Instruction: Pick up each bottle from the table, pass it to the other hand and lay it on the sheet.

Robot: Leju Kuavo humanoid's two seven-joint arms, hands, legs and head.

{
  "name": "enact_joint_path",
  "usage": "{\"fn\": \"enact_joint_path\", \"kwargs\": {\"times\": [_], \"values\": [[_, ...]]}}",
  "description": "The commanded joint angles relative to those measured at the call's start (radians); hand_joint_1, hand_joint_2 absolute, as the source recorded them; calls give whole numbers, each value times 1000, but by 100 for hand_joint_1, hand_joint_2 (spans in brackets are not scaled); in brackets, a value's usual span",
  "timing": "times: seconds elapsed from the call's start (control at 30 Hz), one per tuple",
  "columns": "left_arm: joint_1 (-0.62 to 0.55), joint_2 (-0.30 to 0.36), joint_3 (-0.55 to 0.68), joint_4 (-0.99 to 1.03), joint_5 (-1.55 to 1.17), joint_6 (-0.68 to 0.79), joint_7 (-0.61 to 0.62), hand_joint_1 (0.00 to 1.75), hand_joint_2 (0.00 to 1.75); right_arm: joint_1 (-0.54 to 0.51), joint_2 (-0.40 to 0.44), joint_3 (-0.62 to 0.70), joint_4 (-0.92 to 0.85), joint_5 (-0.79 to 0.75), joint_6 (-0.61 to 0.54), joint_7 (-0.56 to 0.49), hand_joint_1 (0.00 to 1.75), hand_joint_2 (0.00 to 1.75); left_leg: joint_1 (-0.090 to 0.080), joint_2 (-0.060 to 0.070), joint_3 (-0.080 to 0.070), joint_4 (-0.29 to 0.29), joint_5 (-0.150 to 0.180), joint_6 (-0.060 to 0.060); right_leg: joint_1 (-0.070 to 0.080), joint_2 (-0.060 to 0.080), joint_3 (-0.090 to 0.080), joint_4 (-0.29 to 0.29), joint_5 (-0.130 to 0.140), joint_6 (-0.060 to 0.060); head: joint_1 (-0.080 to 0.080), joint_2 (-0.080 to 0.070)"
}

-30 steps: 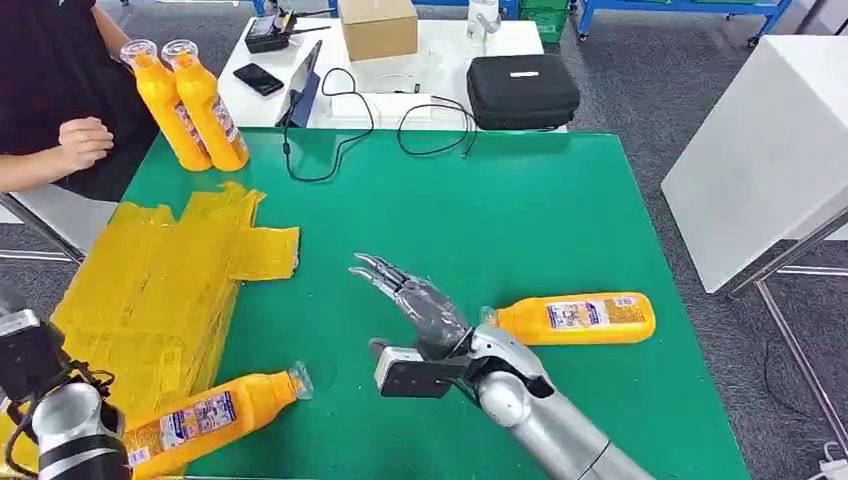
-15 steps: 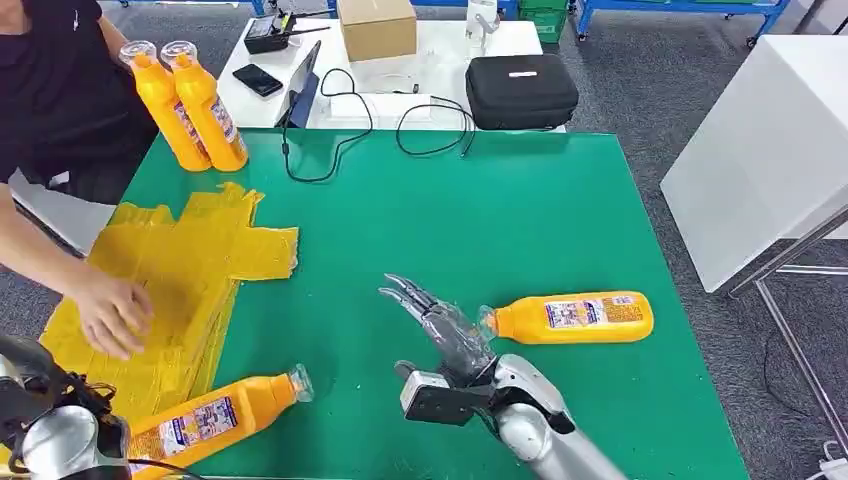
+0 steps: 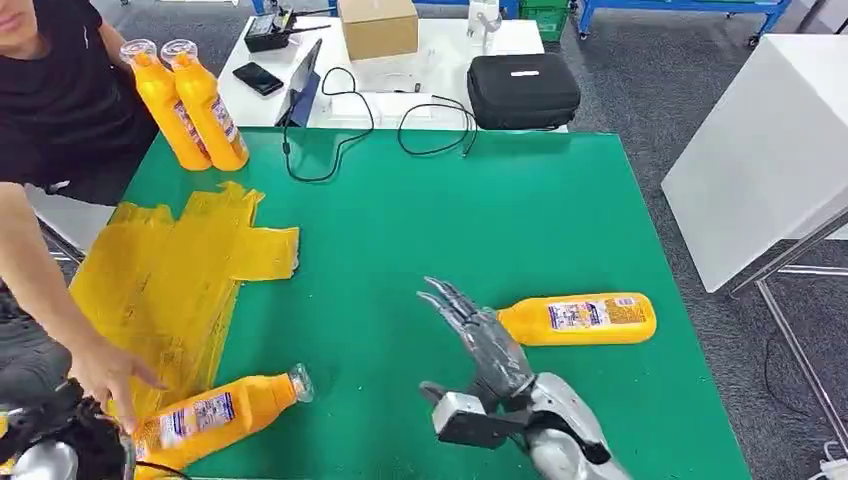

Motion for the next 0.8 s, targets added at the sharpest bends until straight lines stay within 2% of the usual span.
{"fn": "enact_joint_path", "kwargs": {"times": [0.03,0.13,0.3,0.43,0.8], "values": [[197,-37,-148,-306,-42,-1,-19,0,0,416,-108,-280,-382,9,-39,-7,0,175,-1,-4,0,3,-5,1,-1,-5,3,2,-7,4,0,0],[187,15,-232,-338,-83,135,-19,0,0,398,-108,-234,-364,26,-62,18,0,175,-2,-1,0,2,-6,1,-2,-3,2,1,-5,3,0,0],[187,73,-282,-351,-99,212,-19,0,0,376,-114,-209,-344,22,-79,34,0,175,-2,1,2,0,-6,1,-2,0,1,0,-4,4,-1,0],[190,82,-285,-351,-95,219,-19,0,0,373,-112,-203,-340,20,-82,35,0,175,-2,2,7,0,-7,0,-2,0,4,0,-5,4,0,0],[189,90,-291,-346,-100,223,-19,0,0,367,-109,-198,-332,17,-84,35,0,175,-2,2,7,-1,-6,1,-2,0,6,-1,-5,4,0,0]]}}
